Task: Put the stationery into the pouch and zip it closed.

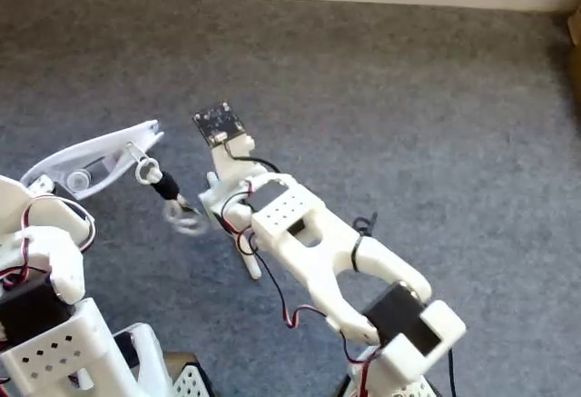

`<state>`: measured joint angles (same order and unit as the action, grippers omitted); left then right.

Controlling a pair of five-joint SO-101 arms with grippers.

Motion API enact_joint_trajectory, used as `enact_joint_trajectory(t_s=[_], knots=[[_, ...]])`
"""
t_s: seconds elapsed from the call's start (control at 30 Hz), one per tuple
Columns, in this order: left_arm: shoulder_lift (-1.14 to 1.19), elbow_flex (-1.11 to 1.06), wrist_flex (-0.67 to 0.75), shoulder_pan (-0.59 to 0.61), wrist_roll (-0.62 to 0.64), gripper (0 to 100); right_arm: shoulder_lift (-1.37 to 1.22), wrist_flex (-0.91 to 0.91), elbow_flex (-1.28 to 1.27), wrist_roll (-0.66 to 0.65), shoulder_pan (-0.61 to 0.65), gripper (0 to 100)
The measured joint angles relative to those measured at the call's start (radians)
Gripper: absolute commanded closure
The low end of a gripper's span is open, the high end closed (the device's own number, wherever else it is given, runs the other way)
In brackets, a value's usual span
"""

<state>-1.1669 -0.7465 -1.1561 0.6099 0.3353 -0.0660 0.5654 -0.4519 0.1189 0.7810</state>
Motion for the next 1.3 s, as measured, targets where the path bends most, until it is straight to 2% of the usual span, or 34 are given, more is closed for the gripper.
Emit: enact_joint_trajectory(t_s=[0.27,0.63,0.77,0.97,1.2,1.3], knots=[[0.000,0.000,0.000,0.000,0.000,99,-0.172,0.000,0.137,0.000,0.000,77.7],[0.000,0.000,0.000,0.000,0.000,99,-0.258,0.003,0.161,0.000,0.003,77.9],[0.000,0.000,0.000,0.000,0.000,99,-0.301,0.081,0.235,0.000,0.003,77.9],[0.000,0.000,0.000,0.000,0.000,99,-0.417,0.301,0.453,0.000,0.003,78.3],[0.000,0.000,0.000,0.000,0.000,99,-0.526,0.427,0.609,-0.008,0.000,94.2],[0.000,0.000,0.000,0.000,0.000,99,-0.552,0.442,0.629,-0.072,-0.006,99.6]])
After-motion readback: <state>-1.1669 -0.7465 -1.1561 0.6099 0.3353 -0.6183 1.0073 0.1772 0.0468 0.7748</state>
